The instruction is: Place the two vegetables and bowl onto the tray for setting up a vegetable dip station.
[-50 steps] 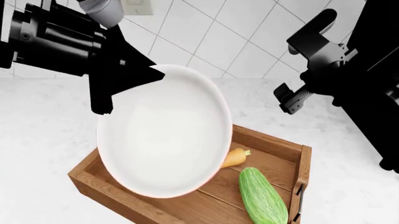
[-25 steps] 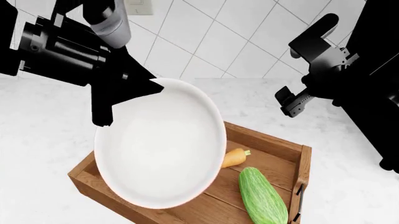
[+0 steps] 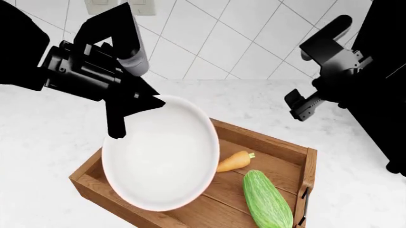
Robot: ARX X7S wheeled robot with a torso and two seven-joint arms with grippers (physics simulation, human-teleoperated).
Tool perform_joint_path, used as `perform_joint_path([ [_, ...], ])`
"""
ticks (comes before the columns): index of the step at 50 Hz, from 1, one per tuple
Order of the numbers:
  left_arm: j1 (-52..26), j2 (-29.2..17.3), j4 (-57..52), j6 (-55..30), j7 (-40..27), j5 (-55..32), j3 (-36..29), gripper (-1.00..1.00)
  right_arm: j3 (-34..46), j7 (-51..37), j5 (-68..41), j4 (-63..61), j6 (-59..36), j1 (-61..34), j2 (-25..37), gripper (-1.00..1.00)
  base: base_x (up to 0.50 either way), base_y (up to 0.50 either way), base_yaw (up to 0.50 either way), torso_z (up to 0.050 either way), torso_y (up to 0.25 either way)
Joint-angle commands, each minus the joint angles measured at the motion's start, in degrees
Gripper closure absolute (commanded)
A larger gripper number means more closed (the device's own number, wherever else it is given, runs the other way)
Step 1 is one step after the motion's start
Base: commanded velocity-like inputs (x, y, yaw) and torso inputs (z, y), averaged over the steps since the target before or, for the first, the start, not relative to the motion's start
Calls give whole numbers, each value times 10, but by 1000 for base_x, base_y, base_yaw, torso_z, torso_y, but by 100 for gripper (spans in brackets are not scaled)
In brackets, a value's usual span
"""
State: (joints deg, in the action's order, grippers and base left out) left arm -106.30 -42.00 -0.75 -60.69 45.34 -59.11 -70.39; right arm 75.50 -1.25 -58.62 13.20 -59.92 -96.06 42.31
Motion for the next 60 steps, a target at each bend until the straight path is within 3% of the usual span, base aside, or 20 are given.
perform_joint_path([
  [1,14,13,16,22,3,26,-15,100,-6,-13,-9,-14,-7,4,15,-100,0,0,0,0,10],
  [54,88,22,21,71,-12,53,-41,100,-9,-18,-10,-13,-4,17,21,-100,0,0,0,0,0],
  [55,88,25,26,72,-13,56,-42,-100,-9,-18,-11,-12,-3,17,21,-100,0,0,0,0,0],
  [60,90,29,31,77,-16,59,-40,-100,-11,-17,-12,-12,-2,18,22,-100,0,0,0,0,0],
])
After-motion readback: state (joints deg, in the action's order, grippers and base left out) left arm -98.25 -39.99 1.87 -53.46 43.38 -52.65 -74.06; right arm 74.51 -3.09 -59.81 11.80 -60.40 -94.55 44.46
